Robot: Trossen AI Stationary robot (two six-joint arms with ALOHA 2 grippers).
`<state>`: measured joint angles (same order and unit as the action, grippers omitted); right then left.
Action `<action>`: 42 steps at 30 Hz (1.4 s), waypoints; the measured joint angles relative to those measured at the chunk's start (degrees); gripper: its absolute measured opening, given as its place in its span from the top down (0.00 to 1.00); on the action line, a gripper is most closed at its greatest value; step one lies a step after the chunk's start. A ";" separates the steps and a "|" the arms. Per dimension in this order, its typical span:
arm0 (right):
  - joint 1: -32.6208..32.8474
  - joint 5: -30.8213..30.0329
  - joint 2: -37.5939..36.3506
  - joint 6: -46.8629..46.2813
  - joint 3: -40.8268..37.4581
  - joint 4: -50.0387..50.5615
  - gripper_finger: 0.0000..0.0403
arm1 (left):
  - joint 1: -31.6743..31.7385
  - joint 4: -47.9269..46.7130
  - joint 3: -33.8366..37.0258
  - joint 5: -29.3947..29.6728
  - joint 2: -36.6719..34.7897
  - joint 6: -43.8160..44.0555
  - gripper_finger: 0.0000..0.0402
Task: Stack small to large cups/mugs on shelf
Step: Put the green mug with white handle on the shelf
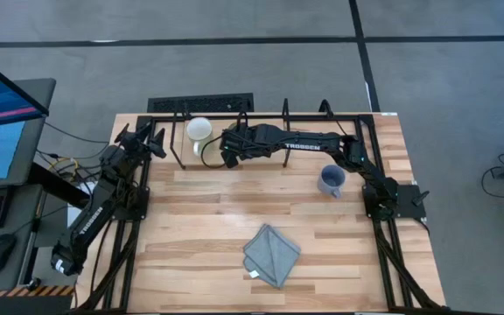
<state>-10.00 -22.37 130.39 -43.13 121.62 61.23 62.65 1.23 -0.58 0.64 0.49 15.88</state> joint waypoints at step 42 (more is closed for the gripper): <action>-0.22 1.73 0.08 0.13 0.02 -0.42 0.79 | 0.00 -0.02 -0.02 -0.07 0.00 0.02 0.24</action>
<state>-10.22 -20.64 130.46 -43.00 121.64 60.82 62.65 1.22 -0.59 0.58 0.49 15.90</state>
